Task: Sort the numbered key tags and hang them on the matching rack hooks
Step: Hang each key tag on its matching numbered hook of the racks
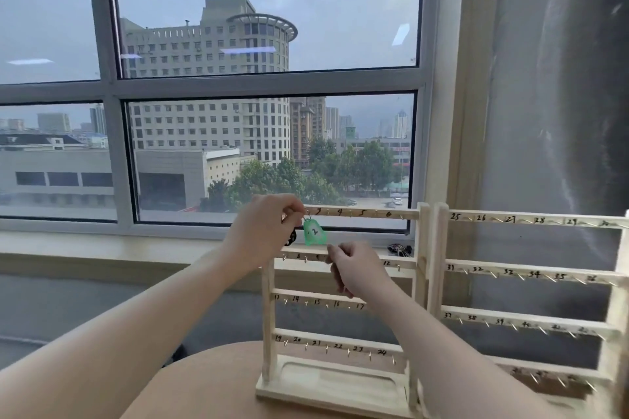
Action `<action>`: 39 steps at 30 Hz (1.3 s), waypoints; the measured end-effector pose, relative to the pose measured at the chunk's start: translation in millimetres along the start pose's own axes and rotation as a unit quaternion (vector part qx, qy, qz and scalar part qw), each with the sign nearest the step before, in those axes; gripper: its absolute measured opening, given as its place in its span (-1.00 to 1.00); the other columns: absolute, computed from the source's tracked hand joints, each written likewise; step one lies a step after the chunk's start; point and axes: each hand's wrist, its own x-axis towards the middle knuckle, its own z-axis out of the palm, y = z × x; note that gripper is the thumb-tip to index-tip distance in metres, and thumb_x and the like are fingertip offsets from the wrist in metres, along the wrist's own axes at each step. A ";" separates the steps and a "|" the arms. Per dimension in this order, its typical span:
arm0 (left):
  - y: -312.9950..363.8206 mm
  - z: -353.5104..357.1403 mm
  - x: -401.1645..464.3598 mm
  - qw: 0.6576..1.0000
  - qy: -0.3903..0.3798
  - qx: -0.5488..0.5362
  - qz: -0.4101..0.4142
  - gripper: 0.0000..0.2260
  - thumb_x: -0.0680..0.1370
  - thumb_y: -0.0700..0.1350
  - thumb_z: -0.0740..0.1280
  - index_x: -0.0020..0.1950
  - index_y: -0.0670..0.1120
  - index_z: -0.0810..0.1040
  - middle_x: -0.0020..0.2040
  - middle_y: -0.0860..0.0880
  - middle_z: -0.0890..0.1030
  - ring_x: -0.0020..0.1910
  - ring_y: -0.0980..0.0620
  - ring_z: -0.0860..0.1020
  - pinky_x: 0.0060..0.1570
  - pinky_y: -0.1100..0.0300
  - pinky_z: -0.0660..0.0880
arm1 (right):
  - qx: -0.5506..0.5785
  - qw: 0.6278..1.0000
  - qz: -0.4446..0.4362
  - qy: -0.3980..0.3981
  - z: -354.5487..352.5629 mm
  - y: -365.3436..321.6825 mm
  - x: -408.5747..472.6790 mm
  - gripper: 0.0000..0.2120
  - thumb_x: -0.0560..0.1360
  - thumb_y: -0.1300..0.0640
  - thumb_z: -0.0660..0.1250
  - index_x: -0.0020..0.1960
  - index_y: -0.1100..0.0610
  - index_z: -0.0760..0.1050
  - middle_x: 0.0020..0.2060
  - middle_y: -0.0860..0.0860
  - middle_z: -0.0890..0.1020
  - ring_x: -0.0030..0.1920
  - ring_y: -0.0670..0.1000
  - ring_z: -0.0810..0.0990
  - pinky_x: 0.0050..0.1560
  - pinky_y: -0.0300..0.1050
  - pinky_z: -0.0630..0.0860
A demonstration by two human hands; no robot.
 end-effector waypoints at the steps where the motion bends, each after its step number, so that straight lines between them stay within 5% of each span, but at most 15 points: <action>1: 2.6 4.5 -7.8 1.000 0.007 -0.012 -0.002 -0.88 0.60 -0.13 0.36 0.02 0.06 0.67 -0.19 0.22 0.62 -0.21 0.25 0.57 -0.10 0.27 0.51 | -0.005 1.000 -0.016 0.000 -6.2 5.2 -8.4 -0.68 0.69 0.07 0.20 -0.16 0.19 0.53 -0.44 0.06 0.50 -0.55 -0.02 0.44 -0.54 -0.24 0.34; 7: 27.2 57.9 -75.1 0.996 -0.041 -0.081 -0.025 -0.85 0.59 -0.14 0.38 -0.05 0.13 0.63 -0.24 0.22 0.63 -0.24 0.21 0.58 -0.11 0.22 0.54 | -0.114 0.991 -0.073 0.010 -49.0 39.9 -75.3 -0.65 0.65 0.09 0.26 -0.23 0.26 0.53 -0.49 0.02 0.49 -0.52 -0.05 0.44 -0.40 -0.12 0.43; 13: 79.8 131.8 -134.5 0.976 -0.185 -0.116 -0.008 -0.86 0.59 -0.15 0.34 -0.03 0.05 0.66 -0.23 0.22 0.64 -0.23 0.29 0.54 -0.17 0.27 0.47 | -0.146 0.988 0.025 0.043 -123.3 97.2 -149.1 -0.66 0.65 0.09 0.26 -0.26 0.19 0.51 -0.51 0.00 0.49 -0.52 -0.04 0.45 -0.43 -0.16 0.42; 22: 140.2 248.1 -198.9 0.914 -0.396 -0.087 -0.004 -0.87 0.57 -0.12 0.38 0.09 -0.06 0.64 0.04 -0.02 0.67 0.03 0.01 0.63 0.09 0.07 0.59 | -0.236 0.954 0.180 0.045 -185.4 190.2 -226.0 -0.65 0.67 0.06 0.25 -0.20 0.23 0.57 -0.47 0.02 0.54 -0.51 -0.02 0.51 -0.38 -0.19 0.45; 28: 147.9 298.1 -201.2 0.911 -0.394 -0.083 -0.085 -0.80 0.57 -0.04 0.40 0.17 -0.03 0.62 0.12 -0.01 0.65 0.07 0.01 0.61 0.12 0.06 0.58 | -0.274 0.945 0.176 0.016 -173.6 218.6 -224.2 -0.68 0.62 -0.01 0.30 -0.29 -0.03 0.59 -0.36 -0.07 0.65 -0.22 -0.06 0.61 -0.12 -0.07 0.53; 39: 126.1 302.3 -198.9 0.911 -0.378 -0.119 -0.110 -0.90 0.58 -0.15 0.38 0.04 -0.07 0.68 -0.09 0.05 0.62 -0.07 0.08 0.55 -0.20 0.36 0.37 | -0.300 0.936 0.181 -0.005 -156.0 241.9 -206.2 -0.83 0.55 -0.01 0.35 -0.05 0.01 0.70 -0.16 -0.06 0.68 -0.08 -0.05 0.62 -0.06 -0.06 0.60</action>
